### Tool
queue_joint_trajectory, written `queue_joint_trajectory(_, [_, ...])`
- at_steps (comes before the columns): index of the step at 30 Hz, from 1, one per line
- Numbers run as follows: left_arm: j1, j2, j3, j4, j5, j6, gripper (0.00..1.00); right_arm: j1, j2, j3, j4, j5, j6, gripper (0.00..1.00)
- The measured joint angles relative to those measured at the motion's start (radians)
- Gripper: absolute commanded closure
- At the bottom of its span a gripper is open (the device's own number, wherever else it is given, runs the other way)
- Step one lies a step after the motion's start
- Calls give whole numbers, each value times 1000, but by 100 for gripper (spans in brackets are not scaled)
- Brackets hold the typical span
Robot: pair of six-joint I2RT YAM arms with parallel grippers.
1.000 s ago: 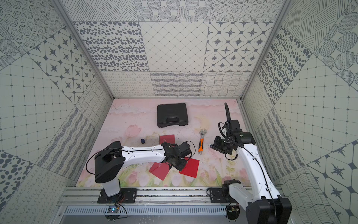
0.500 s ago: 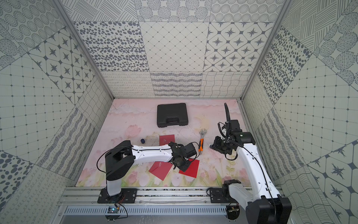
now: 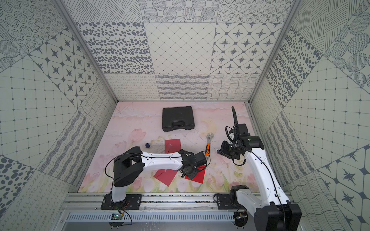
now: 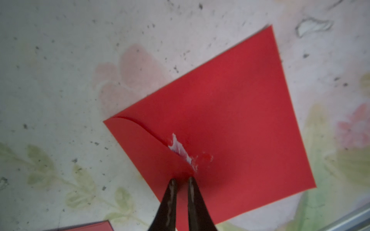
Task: Seal the envelope with a glue stick
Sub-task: Seal the envelope at the center of the board.
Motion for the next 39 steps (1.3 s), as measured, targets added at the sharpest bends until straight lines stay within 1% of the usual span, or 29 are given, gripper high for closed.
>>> queue_joint_trajectory(3, [-24,27,29,-35,-58,-2,87,0,0,0,-2,0,-3,100])
queue_joint_trajectory(6, [-40,37,41,-56,-102,-4,83,0,0,0,-3,0,-5,100])
queue_joint_trajectory(10, [-39,11,27,-44,-109,-3,81,0,0,0,-5,0,-8,100])
queue_joint_trajectory(13, [-14,-33,-10,-9,-78,0,80,0,0,3,-10,0,-8,100])
queue_joint_trajectory(17, [44,-95,-62,0,-15,4,80,0,0,19,-18,0,-11,100])
queue_joint_trajectory(21, [84,-128,-70,18,39,11,81,0,2,28,-21,0,-11,100])
queue_joint_trajectory(25, [98,-130,-61,25,74,19,82,0,7,34,-22,0,-12,100])
queue_joint_trajectory(32, [105,-97,-23,32,82,41,86,0,8,50,-29,0,-16,100])
queue_joint_trajectory(39, [109,-47,16,29,53,64,88,0,8,51,-32,0,-19,100])
